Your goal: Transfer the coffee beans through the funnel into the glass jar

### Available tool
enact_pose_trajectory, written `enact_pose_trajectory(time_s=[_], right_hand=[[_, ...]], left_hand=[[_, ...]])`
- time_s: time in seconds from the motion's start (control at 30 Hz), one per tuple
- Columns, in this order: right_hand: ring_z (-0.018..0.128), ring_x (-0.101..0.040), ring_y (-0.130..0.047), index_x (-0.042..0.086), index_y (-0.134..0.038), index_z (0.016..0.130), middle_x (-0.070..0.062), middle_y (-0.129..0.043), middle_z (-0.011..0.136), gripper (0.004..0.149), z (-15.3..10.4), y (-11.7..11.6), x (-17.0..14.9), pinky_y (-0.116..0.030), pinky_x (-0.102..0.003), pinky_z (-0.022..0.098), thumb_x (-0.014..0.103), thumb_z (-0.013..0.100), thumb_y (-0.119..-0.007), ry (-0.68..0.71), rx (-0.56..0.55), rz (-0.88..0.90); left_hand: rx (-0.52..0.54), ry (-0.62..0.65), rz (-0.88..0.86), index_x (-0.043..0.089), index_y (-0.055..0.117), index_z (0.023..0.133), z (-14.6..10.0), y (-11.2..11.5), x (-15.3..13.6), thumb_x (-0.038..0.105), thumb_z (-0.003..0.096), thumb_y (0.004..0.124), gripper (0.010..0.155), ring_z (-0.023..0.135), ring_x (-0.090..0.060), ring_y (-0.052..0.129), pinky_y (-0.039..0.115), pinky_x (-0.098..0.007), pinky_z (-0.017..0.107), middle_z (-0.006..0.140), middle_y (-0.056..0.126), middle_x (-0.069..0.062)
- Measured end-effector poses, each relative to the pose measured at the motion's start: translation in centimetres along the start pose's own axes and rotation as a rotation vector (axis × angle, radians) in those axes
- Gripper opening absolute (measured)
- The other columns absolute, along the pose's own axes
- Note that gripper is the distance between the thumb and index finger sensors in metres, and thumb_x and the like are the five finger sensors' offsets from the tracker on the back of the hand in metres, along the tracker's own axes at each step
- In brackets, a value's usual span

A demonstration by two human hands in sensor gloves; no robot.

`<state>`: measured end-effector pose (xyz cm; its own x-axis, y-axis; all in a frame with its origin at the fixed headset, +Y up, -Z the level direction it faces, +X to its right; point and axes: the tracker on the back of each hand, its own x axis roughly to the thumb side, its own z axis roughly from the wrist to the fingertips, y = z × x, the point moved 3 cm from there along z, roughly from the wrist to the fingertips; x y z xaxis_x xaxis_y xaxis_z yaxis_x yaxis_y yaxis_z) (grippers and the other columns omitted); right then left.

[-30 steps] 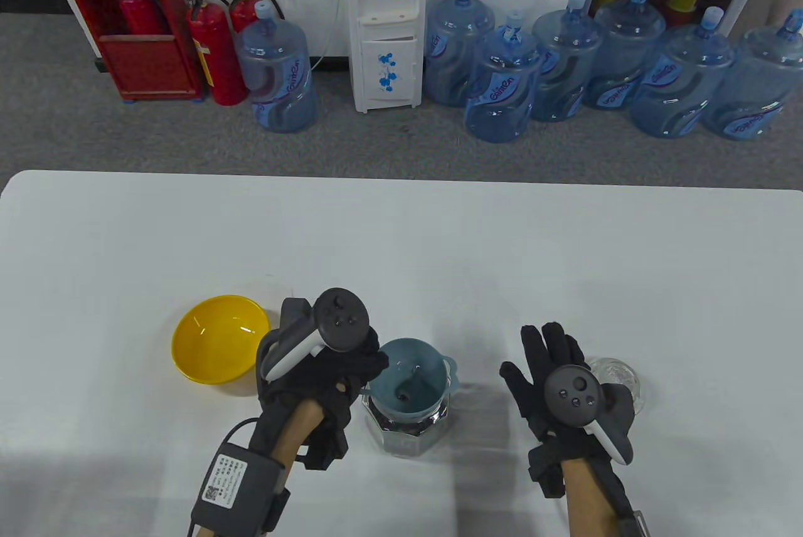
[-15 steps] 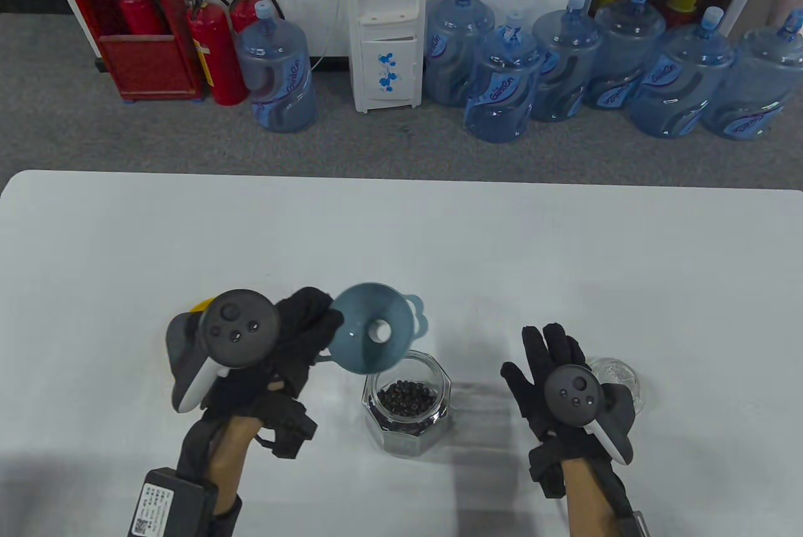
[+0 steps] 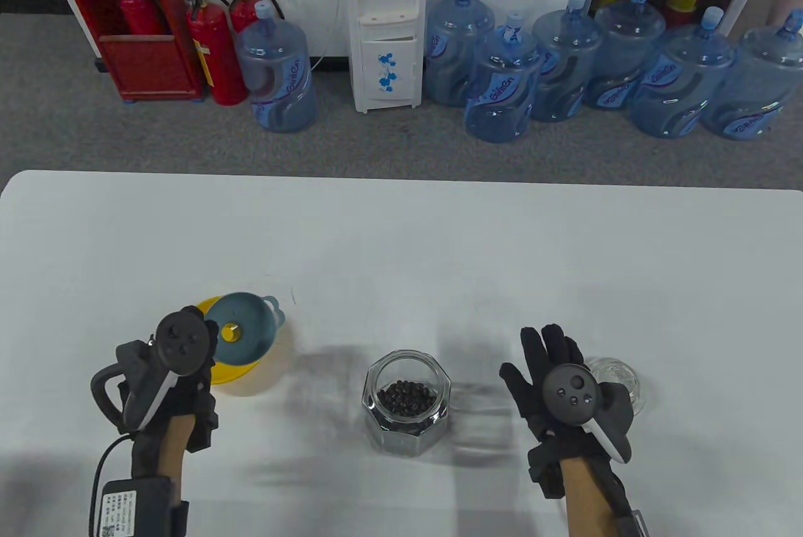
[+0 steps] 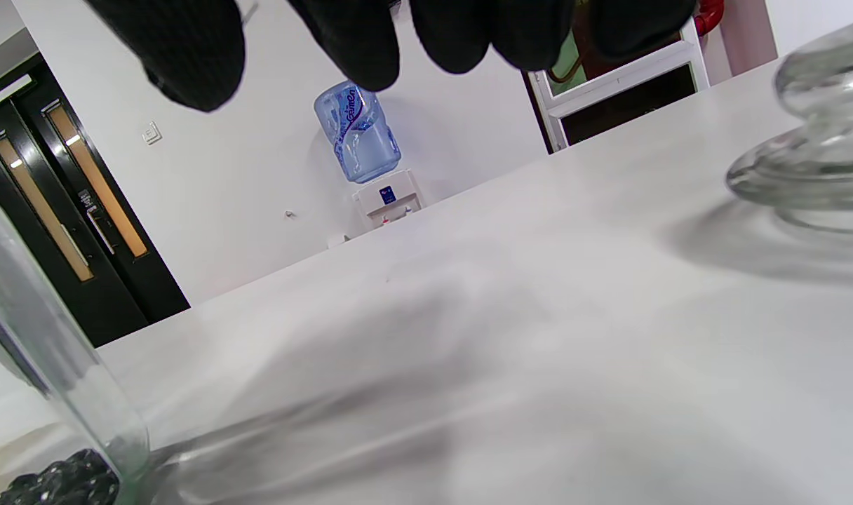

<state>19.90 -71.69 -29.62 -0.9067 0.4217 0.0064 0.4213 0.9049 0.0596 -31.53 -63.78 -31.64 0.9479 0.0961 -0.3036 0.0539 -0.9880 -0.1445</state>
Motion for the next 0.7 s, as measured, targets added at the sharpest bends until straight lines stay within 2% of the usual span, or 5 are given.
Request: enact_pose_trajectory(time_s=[0.1, 0.27, 0.5, 0.7], right_hand=[[0.114, -0.049, -0.039, 0.018, -0.047, 0.123, -0.024, -0.032, 0.128, 0.072, 0.0, 0.0, 0.0, -0.044, -0.069, 0.077, 0.059, 0.066, -0.064, -0.002, 0.001, -0.002], [0.114, -0.050, -0.039, 0.018, -0.047, 0.123, -0.023, -0.032, 0.128, 0.072, 0.0, 0.0, 0.0, -0.044, -0.069, 0.077, 0.059, 0.066, -0.064, -0.006, 0.005, -0.004], [0.114, -0.050, -0.039, 0.018, -0.047, 0.123, -0.024, -0.032, 0.128, 0.072, 0.1, 0.0, -0.1, -0.044, -0.069, 0.077, 0.059, 0.066, -0.064, -0.008, 0.006, -0.004], [0.114, -0.049, -0.039, 0.019, -0.047, 0.123, -0.024, -0.032, 0.128, 0.072, 0.1, -0.1, -0.1, -0.044, -0.069, 0.077, 0.059, 0.066, -0.064, -0.008, 0.008, -0.004]], left_hand=[[-0.024, -0.013, 0.025, 0.022, 0.083, 0.086, 0.3, 1.6, -0.4, 0.042, 0.0551, 0.080, 0.037, 0.041, -0.013, 0.110, 0.089, -0.042, 0.049, 0.067, 0.100, -0.003], [-0.053, -0.026, 0.035, 0.022, 0.083, 0.086, 0.7, 3.0, -0.8, 0.042, 0.0551, 0.081, 0.037, 0.042, -0.014, 0.110, 0.089, -0.043, 0.049, 0.068, 0.100, -0.003], [-0.060, -0.049, 0.016, 0.023, 0.083, 0.087, 1.0, 3.7, -1.5, 0.043, 0.0546, 0.081, 0.038, 0.044, -0.014, 0.112, 0.090, -0.043, 0.050, 0.068, 0.101, -0.001], [-0.053, -0.051, 0.093, 0.024, 0.085, 0.086, 1.0, 3.9, -1.6, 0.046, 0.0517, 0.084, 0.040, 0.046, -0.014, 0.114, 0.091, -0.042, 0.050, 0.069, 0.104, 0.002]])
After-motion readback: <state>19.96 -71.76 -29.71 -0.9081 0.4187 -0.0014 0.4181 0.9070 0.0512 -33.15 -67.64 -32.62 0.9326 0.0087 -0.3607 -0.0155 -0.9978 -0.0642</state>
